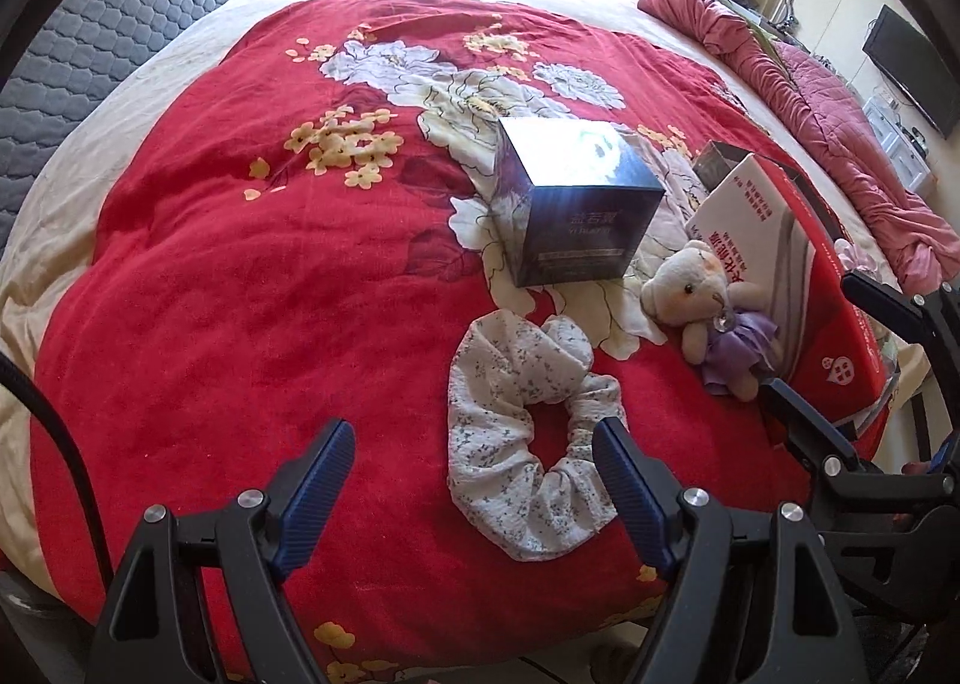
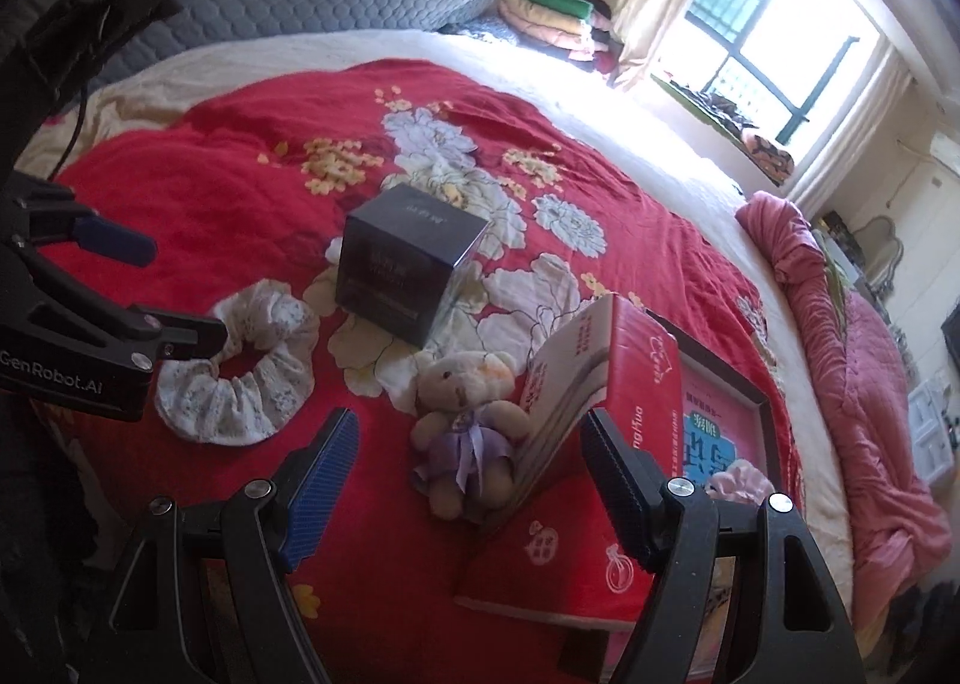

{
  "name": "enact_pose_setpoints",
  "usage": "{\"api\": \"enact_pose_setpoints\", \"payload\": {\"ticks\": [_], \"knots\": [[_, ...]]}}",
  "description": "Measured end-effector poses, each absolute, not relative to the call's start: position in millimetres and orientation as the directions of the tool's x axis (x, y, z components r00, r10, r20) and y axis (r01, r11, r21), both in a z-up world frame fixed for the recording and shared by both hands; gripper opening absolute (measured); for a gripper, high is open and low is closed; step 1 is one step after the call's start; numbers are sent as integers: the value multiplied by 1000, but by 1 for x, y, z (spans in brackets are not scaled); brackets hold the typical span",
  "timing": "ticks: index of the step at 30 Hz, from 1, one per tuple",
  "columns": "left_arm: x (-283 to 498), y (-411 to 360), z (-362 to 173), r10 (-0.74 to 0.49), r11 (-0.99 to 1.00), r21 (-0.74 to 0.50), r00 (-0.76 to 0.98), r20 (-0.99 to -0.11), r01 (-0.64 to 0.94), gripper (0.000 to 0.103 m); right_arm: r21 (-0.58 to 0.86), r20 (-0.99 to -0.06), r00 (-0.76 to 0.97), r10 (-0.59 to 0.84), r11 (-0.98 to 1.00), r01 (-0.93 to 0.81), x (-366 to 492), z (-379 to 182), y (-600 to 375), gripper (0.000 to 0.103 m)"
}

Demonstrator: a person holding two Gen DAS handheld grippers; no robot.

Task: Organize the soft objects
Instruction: 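Move both tools back over the white floral scrunchie and teddy bear, then grasp the white floral scrunchie with the left tool while the right tool grasps the teddy bear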

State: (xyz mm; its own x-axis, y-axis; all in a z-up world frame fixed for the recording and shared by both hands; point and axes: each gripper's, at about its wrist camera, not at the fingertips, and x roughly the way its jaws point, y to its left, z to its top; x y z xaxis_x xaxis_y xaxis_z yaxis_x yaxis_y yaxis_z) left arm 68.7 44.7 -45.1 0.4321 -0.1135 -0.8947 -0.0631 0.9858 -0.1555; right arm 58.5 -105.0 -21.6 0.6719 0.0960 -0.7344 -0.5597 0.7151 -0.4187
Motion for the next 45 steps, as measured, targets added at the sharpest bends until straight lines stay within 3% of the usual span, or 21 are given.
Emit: {"api": "enact_pose_setpoints", "payload": {"ticks": [14, 20, 27, 33, 37, 39, 40, 45], "knots": [[82, 63, -81, -205, 963, -252, 356, -912, -91, 81, -595, -745, 658, -112, 557, -579, 109, -81, -75, 77], [87, 55, -86, -174, 976, -208, 359, -917, -59, 80, -616, -741, 658, -136, 527, -585, 119, -95, -73, 76], [92, 44, -91, -132, 987, -157, 366, -921, -39, 80, -597, -755, 639, -145, 555, -579, 132, -107, -74, 64], [94, 35, -91, -108, 992, -124, 385, -916, -16, 64, -565, -746, 660, -87, 607, -559, 133, -97, -77, 53], [93, 31, -91, -111, 993, -120, 399, -910, 0, 40, -466, -766, 643, -7, 695, -547, 131, -77, -88, 52], [93, 32, -91, -137, 989, -147, 404, -904, 6, 24, -409, -770, 636, 48, 728, -550, 131, -66, -93, 52], [93, 33, -91, -161, 985, -172, 408, -899, 9, 9, -371, -776, 627, 75, 749, -548, 132, -61, -97, 51], [89, 37, -82, -221, 971, -237, 443, -869, 21, 6, -97, -768, 571, 289, 829, -551, 125, -34, -115, 51]]}}
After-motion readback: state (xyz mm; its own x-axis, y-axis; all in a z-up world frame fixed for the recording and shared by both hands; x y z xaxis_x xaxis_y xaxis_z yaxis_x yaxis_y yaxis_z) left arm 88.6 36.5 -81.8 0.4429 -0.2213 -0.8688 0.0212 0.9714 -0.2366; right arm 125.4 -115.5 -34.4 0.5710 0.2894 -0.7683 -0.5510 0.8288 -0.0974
